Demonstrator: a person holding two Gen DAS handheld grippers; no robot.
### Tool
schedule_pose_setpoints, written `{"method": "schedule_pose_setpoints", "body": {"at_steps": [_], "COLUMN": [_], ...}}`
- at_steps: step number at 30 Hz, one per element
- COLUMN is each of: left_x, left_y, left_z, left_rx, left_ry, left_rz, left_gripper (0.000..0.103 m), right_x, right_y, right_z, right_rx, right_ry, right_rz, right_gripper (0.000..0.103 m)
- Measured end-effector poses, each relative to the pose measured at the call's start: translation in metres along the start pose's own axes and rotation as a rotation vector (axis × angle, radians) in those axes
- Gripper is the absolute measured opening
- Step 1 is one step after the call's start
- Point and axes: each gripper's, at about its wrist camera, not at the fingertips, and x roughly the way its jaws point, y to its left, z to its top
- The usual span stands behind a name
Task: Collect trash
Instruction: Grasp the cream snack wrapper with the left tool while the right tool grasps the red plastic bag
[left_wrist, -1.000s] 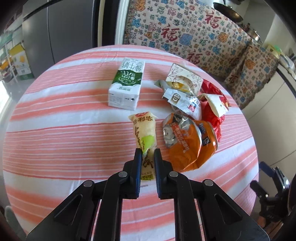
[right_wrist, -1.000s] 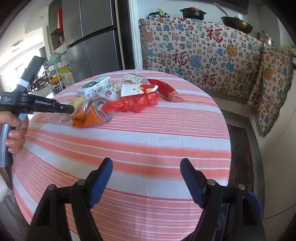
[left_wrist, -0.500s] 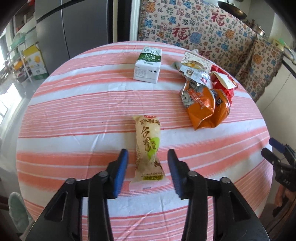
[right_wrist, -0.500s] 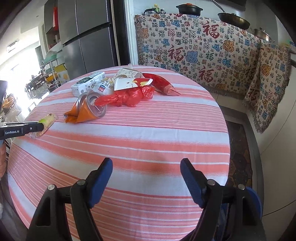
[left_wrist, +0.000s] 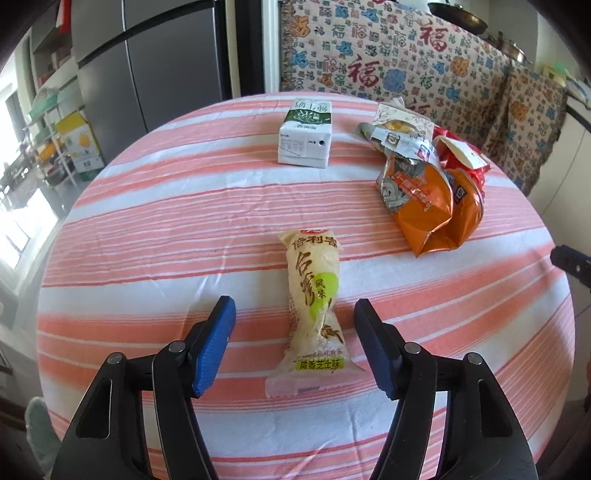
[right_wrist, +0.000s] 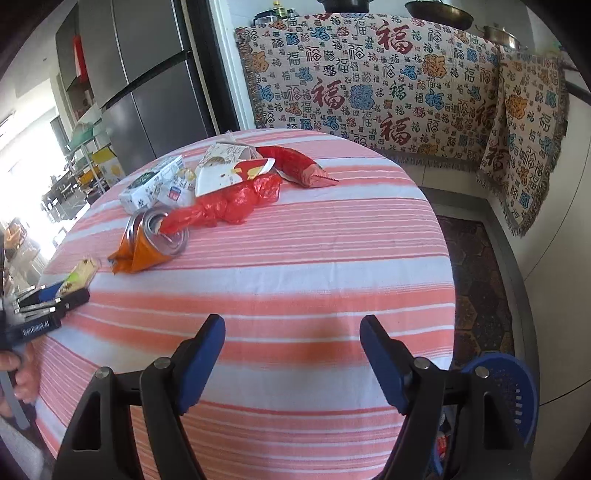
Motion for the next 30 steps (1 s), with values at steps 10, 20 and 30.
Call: {"method": "schedule_pose_setpoints", "body": {"at_steps": [10, 20, 30], "left_x": [0.002, 0.003, 0.003], "left_y": [-0.003, -0.004, -0.007], "left_z": [0.001, 0.0, -0.001], "left_rx": [0.017, 0.017, 0.026], "left_ry": [0.007, 0.01, 0.013], "left_rz": [-0.014, -0.026, -0.017], "left_gripper": [0.078, 0.083, 0.084], "right_x": [0.041, 0.084, 0.022], "right_y": [0.049, 0.06, 0.01], "right_z": [0.073, 0.079, 0.052], "right_rx": [-0.008, 0.09, -0.096], "right_ry": [0.034, 0.168, 0.239], "right_rz": [0.042, 0.051, -0.097], "right_gripper": [0.077, 0.021, 0.01]}}
